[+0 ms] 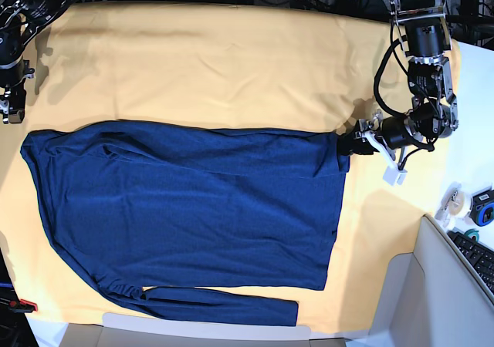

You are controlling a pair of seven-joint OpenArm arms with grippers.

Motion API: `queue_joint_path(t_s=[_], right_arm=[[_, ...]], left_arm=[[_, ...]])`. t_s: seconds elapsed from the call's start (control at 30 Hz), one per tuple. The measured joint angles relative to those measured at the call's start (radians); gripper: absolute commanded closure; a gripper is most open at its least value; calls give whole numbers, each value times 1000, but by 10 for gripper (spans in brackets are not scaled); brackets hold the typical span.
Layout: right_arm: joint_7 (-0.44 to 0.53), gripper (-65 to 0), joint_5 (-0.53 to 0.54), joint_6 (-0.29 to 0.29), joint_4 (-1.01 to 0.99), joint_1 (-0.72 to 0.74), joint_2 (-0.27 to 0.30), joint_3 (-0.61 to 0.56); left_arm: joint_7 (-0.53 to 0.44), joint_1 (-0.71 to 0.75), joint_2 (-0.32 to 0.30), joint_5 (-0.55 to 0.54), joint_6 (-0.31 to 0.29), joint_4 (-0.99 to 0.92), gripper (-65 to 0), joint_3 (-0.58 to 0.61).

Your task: Fold the T-shirt properly

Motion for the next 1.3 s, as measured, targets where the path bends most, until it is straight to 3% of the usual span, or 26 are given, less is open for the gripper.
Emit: queue_joint_path(t_s=[0.3, 0.6, 0.97, 1.3], right_arm=[[3, -297, 0, 3, 0, 0, -6, 0], [2, -297, 0, 3, 0, 0, -40, -1], [2, -297, 0, 3, 0, 0, -47, -5], [-5, -297, 0, 3, -1, 0, -71, -7]], left_arm=[[3, 0, -5, -2, 0, 0, -267, -2], [90, -66, -10, -31, -61, 0, -267, -168], [109, -51, 52, -43, -64, -5, -327, -164], [110, -50, 56, -41, -61, -30, -335, -164]])
